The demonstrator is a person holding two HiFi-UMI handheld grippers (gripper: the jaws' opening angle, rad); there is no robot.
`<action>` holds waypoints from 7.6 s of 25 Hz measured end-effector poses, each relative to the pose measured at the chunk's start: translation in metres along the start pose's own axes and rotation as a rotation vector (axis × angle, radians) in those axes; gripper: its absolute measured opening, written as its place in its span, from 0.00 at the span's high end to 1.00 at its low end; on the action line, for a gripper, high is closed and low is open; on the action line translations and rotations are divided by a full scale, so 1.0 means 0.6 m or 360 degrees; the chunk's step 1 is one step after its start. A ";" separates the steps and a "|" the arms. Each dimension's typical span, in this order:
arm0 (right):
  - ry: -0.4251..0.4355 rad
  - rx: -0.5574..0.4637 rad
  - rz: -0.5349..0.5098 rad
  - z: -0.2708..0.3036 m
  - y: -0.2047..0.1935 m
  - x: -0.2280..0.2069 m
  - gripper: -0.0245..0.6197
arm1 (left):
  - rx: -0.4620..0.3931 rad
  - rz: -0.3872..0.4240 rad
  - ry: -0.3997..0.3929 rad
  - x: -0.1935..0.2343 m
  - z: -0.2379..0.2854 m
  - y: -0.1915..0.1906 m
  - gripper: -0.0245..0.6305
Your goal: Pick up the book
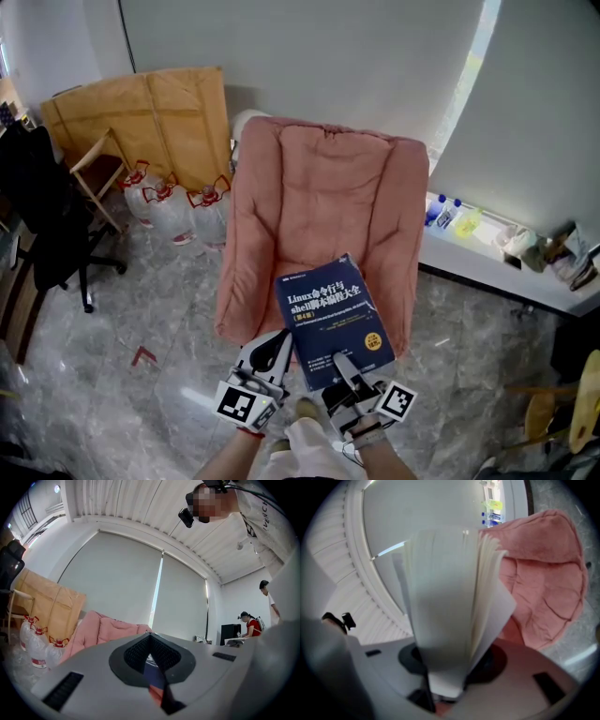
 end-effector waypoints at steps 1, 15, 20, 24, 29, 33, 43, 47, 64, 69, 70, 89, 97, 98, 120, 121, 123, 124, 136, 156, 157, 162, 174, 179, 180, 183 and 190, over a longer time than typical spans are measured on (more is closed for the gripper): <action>0.0000 0.0003 -0.0002 0.000 0.001 0.002 0.69 | -0.0001 0.0002 -0.0003 -0.001 0.001 0.002 0.94; 0.0014 0.0025 -0.0014 -0.012 -0.002 0.038 0.69 | 0.0016 -0.0003 -0.0021 -0.025 -0.006 0.023 0.94; 0.0010 0.0017 -0.0016 -0.019 -0.006 0.045 0.69 | 0.0010 0.0004 -0.0047 -0.033 -0.009 0.032 0.94; 0.0022 0.0018 -0.0024 -0.022 -0.005 0.051 0.69 | 0.0006 0.0000 -0.0061 -0.041 -0.008 0.033 0.94; 0.0019 0.0014 -0.0023 -0.023 -0.004 0.057 0.69 | 0.0015 -0.0007 -0.0081 -0.049 -0.008 0.032 0.94; 0.0021 0.0010 -0.0010 -0.025 -0.007 0.061 0.69 | 0.0018 0.0007 -0.0085 -0.050 -0.012 0.037 0.94; 0.0043 0.0019 -0.0019 -0.026 -0.006 0.078 0.69 | 0.0012 0.0038 -0.0057 -0.048 -0.016 0.055 0.94; 0.0054 0.0024 -0.0030 -0.028 -0.002 0.086 0.69 | 0.0007 0.0045 -0.0064 -0.053 -0.015 0.062 0.94; 0.0054 0.0154 -0.0067 -0.013 0.064 0.108 0.69 | -0.0022 0.0055 0.0019 -0.035 0.047 0.085 0.94; 0.0042 0.0217 -0.0085 -0.003 0.087 0.109 0.69 | -0.0031 0.0064 0.0048 -0.030 0.068 0.088 0.94; 0.0042 0.0228 -0.0087 -0.002 0.090 0.109 0.69 | -0.0034 0.0067 0.0053 -0.030 0.070 0.090 0.94; 0.0030 0.0233 -0.0041 0.011 0.101 0.113 0.69 | -0.0014 0.0071 0.0060 -0.010 0.078 0.102 0.94; 0.0027 0.0229 -0.0064 0.031 0.115 0.132 0.69 | -0.0011 0.0072 0.0018 0.019 0.103 0.119 0.94; 0.0025 0.0230 -0.0065 0.033 0.117 0.134 0.69 | -0.0009 0.0074 0.0012 0.022 0.106 0.121 0.94; 0.0012 0.0178 -0.0093 0.071 0.137 0.172 0.69 | -0.0009 0.0098 -0.0102 0.060 0.138 0.149 0.94; 0.0009 0.0173 -0.0087 0.072 0.136 0.173 0.69 | -0.0010 0.0096 -0.0102 0.062 0.138 0.149 0.94; 0.0002 0.0163 -0.0067 0.074 0.138 0.177 0.69 | -0.0008 0.0096 -0.0102 0.065 0.138 0.149 0.94; 0.0002 0.0157 -0.0060 0.075 0.140 0.180 0.69 | -0.0007 0.0099 -0.0105 0.066 0.139 0.150 0.94; 0.0050 0.0102 -0.0083 0.092 0.146 0.205 0.69 | 0.0008 0.0081 -0.0166 0.072 0.141 0.144 0.94; -0.0010 0.0064 -0.0060 0.103 0.149 0.179 0.68 | 0.0010 0.0030 -0.0161 0.082 0.154 0.131 0.94; -0.0014 0.0062 -0.0060 0.103 0.149 0.178 0.68 | 0.0013 0.0029 -0.0157 0.084 0.154 0.130 0.94; -0.0025 0.0045 -0.0058 0.103 0.161 0.174 0.68 | 0.0027 0.0030 -0.0147 0.090 0.164 0.125 0.94; -0.0009 -0.0028 -0.0022 0.119 0.187 0.175 0.68 | 0.0004 0.0041 -0.0143 0.116 0.200 0.131 0.94; 0.0002 -0.0047 -0.0001 0.128 0.187 0.178 0.68 | -0.0007 0.0025 -0.0109 0.128 0.196 0.132 0.94; 0.0001 -0.0046 -0.0004 0.128 0.188 0.178 0.68 | -0.0007 0.0024 -0.0109 0.128 0.196 0.132 0.94; 0.0002 -0.0042 -0.0010 0.128 0.189 0.178 0.68 | -0.0012 0.0026 -0.0114 0.126 0.199 0.133 0.94; 0.0000 -0.0023 -0.0011 0.128 0.189 0.177 0.68 | 0.0014 0.0020 -0.0124 0.126 0.203 0.127 0.94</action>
Point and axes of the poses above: the fingertips, and each gripper's own axes: z forward along the fingers, x to its left, y out of its top, the point moved 7 cm from there along -z, backward along the fingers, and after that the axes turned 8 degrees about -y, right-handed, at the moved point
